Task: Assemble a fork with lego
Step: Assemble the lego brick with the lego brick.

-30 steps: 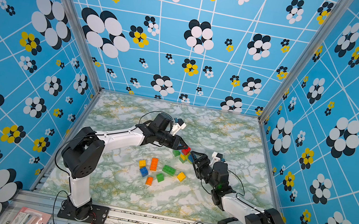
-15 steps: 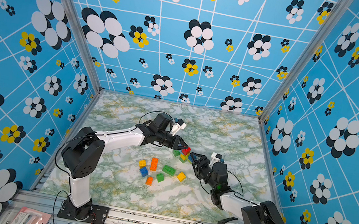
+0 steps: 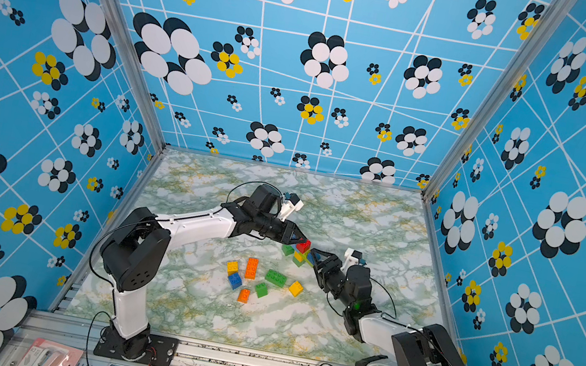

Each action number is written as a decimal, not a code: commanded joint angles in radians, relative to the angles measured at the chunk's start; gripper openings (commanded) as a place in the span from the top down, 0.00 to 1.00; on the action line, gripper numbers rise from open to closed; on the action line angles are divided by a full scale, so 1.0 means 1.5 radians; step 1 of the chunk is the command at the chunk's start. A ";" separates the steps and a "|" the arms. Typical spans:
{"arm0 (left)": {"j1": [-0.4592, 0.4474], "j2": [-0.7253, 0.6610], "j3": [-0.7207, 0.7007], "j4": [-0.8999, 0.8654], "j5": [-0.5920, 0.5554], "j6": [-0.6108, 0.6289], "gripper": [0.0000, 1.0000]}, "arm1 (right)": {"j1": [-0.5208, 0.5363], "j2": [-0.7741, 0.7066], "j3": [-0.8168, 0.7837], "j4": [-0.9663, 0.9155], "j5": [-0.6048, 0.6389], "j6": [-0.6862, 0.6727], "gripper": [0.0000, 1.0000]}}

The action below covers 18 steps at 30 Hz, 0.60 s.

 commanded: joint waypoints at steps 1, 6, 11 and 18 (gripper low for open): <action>-0.001 0.023 -0.024 -0.086 -0.038 0.016 0.68 | -0.004 0.019 -0.009 -0.028 -0.008 0.000 0.46; -0.002 0.021 -0.026 -0.087 -0.039 0.017 0.69 | -0.003 0.004 -0.006 -0.019 0.001 -0.012 0.11; -0.001 0.022 -0.025 -0.088 -0.038 0.018 0.69 | -0.004 -0.080 0.022 -0.131 0.017 -0.076 0.01; 0.006 0.019 -0.012 -0.088 -0.033 0.012 0.69 | -0.004 -0.251 0.059 -0.443 0.086 -0.247 0.01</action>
